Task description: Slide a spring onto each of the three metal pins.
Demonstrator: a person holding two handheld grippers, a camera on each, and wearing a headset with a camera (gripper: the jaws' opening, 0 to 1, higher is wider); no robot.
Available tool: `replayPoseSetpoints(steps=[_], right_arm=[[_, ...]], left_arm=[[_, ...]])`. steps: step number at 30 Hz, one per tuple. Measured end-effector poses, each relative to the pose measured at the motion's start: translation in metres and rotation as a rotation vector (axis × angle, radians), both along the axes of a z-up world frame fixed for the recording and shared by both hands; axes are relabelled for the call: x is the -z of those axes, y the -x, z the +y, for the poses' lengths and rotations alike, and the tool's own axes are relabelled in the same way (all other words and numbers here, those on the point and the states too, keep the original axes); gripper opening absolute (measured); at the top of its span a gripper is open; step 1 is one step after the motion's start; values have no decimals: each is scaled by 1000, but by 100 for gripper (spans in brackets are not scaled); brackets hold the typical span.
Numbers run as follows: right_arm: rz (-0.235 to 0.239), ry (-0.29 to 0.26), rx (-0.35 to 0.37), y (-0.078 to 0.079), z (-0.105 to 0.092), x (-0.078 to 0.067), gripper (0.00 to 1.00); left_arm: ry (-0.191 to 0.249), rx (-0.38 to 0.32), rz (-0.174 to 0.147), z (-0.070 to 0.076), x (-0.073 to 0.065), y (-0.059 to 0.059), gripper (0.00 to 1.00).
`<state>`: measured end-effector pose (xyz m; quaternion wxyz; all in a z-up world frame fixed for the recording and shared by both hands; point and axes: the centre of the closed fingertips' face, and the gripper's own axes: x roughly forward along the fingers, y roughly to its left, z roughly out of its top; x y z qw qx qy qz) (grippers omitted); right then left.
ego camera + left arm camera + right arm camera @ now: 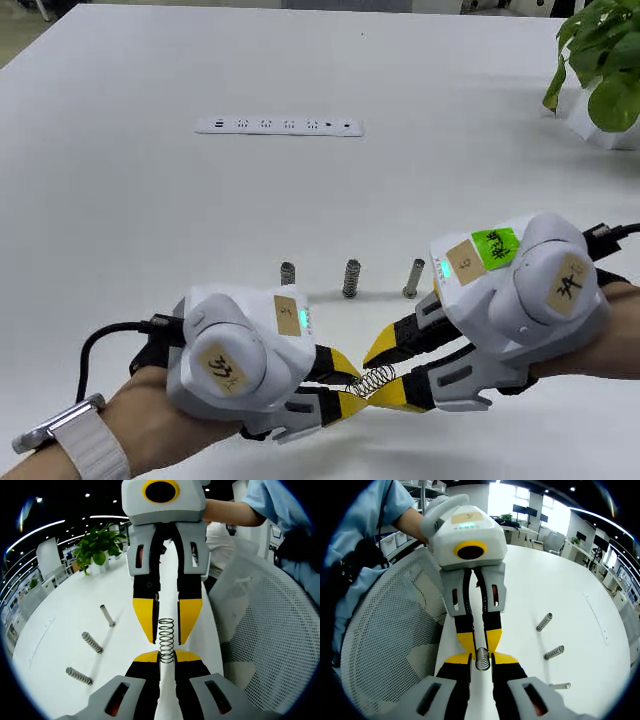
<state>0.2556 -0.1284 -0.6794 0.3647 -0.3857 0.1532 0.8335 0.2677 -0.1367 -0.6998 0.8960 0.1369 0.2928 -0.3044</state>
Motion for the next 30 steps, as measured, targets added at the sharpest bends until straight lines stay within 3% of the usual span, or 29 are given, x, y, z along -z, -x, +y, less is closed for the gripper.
replayPoseSetpoints(steps=[23,30], right_arm=[[13,44,-6,3,-6,-1,12],[6,42,9,0,-3,-3,12]], left_arm=[[30,8,-19,-9,-4,-1,9],[44,-14,-27,-5,-6,-3,10]])
